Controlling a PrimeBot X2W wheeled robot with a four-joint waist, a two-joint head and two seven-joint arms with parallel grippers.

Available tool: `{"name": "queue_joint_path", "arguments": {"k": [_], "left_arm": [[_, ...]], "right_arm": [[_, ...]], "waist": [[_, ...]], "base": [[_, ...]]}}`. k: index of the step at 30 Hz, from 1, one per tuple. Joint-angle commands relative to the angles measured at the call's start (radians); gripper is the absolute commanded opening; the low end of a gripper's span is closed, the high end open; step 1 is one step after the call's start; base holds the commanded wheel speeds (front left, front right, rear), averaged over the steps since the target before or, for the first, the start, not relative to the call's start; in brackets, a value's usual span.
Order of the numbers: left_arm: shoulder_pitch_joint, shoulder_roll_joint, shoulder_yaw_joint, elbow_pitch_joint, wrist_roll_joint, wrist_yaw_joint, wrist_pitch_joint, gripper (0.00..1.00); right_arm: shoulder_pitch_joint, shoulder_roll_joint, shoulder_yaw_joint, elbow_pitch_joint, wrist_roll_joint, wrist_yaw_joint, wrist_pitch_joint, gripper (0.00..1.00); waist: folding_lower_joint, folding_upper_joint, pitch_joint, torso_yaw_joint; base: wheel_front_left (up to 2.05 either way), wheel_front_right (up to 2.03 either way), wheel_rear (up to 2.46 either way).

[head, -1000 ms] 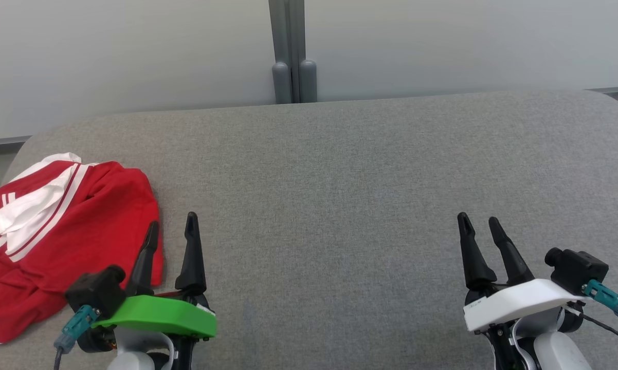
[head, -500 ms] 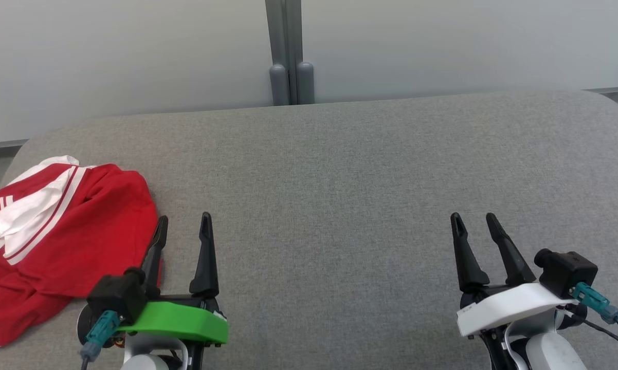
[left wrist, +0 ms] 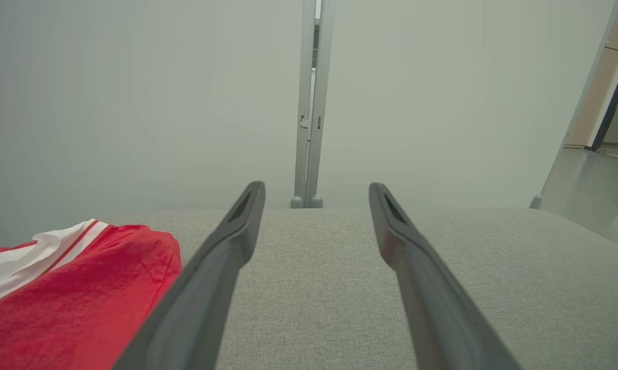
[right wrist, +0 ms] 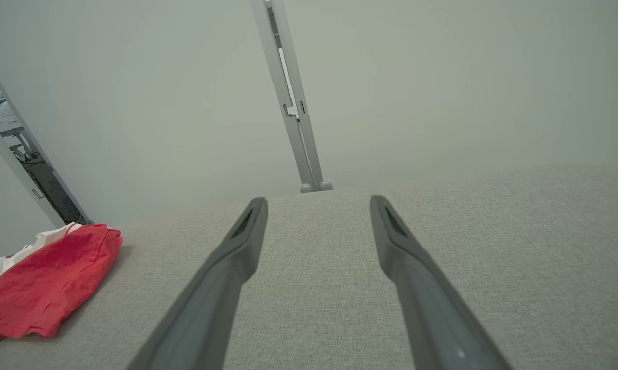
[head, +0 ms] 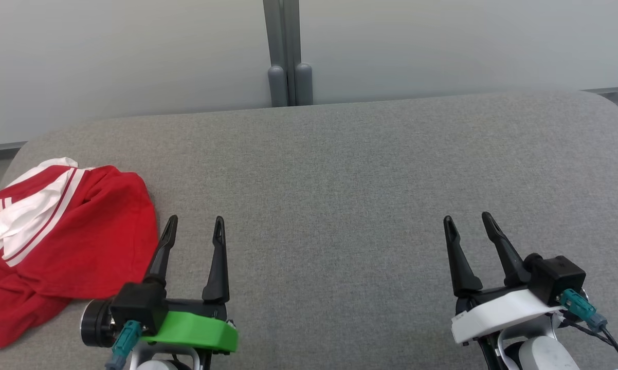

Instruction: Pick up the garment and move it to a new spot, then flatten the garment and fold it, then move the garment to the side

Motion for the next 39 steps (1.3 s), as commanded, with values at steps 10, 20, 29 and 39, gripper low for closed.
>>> {"name": "queue_joint_path", "arguments": {"k": [10, 20, 29, 39], "left_arm": [[0.020, -0.004, -0.005, 0.007, 0.082, -0.009, -0.026, 1.00], [0.026, -0.021, 0.008, 0.031, 0.151, -0.044, -0.045, 1.00], [0.032, -0.031, 0.013, 0.042, 0.220, -0.063, -0.061, 1.00], [0.031, -0.038, 0.022, 0.049, 0.234, -0.077, -0.061, 1.00]], "right_arm": [[0.010, -0.006, 0.011, -0.013, -0.098, 0.000, -0.028, 1.00], [0.017, -0.006, 0.022, -0.014, -0.170, 0.000, -0.046, 1.00], [0.020, -0.006, 0.034, -0.018, -0.230, 0.000, -0.062, 1.00], [0.017, -0.006, 0.033, -0.013, -0.236, 0.000, -0.063, 1.00]], "waist": [[0.0000, 0.0000, -0.007, -0.004], [0.0000, 0.0000, -0.008, -0.008], [0.0000, 0.0000, -0.007, -0.015], [0.0000, 0.0000, -0.003, -0.019]], "base": [[0.00, 0.00, 0.00], [0.00, 0.00, 0.00], [0.00, 0.00, 0.00], [0.00, 0.00, 0.00]]}}
